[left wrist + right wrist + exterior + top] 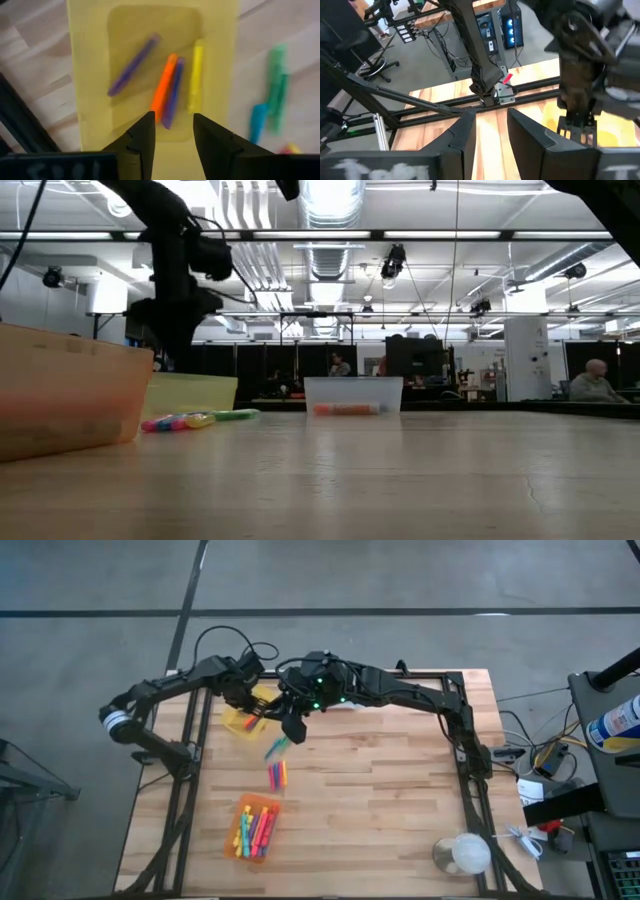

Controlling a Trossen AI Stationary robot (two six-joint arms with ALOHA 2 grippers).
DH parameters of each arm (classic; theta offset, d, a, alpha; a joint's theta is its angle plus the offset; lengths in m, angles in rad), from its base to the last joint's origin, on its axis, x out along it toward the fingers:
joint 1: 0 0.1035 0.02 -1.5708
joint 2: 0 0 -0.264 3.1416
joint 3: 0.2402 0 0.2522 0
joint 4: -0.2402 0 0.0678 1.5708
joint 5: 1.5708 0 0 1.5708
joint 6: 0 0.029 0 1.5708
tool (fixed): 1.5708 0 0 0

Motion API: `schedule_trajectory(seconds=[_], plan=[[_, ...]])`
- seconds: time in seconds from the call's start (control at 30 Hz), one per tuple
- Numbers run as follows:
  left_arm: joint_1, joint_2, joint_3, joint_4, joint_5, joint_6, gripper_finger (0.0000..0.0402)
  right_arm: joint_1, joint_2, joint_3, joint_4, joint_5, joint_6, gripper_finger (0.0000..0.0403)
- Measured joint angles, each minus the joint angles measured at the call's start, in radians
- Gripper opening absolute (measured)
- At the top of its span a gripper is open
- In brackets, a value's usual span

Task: Pick & Place Markers
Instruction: Put the top blue pen into the yellow bin

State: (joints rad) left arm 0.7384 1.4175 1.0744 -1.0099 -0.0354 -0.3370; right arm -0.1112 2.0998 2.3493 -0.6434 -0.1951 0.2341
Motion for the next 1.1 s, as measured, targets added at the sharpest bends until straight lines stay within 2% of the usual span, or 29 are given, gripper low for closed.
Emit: schedule_trajectory(seconds=[0.1,0.33,0.53,0.67,0.8,0.97,1.1], plan=[[-0.001,-0.06,0.0,0.003,0.065,0.004,0.0128,0.0,-0.002,0.0,-0.02,0.001,-0.001,0.0097],[-0.049,-0.23,0.004,0.019,0.236,-0.13,0.0128,0.0,-0.032,-0.001,-0.041,0.011,-0.01,0.0085],[-0.177,-0.285,0.011,0.08,0.26,-0.24,0.0128,0.002,-0.053,-0.001,-0.038,0.012,-0.025,0.0075],[-0.273,-0.258,0.013,0.127,0.262,-0.266,0.0128,0.003,-0.07,0.0,-0.031,0.012,-0.032,0.0073],[-0.344,-0.18,0.013,0.129,0.259,-0.294,0.0128,0.003,-0.071,0.0,-0.035,0.012,-0.026,0.0077],[-0.357,-0.084,0.008,0.128,0.192,-0.255,0.0128,0.009,-0.071,0.0,-0.033,0.013,-0.01,0.0078],[-0.353,0.014,0.003,0.128,0.19,-0.222,0.0128,0.022,-0.071,0.0,-0.034,0.012,-0.01,0.0071]])
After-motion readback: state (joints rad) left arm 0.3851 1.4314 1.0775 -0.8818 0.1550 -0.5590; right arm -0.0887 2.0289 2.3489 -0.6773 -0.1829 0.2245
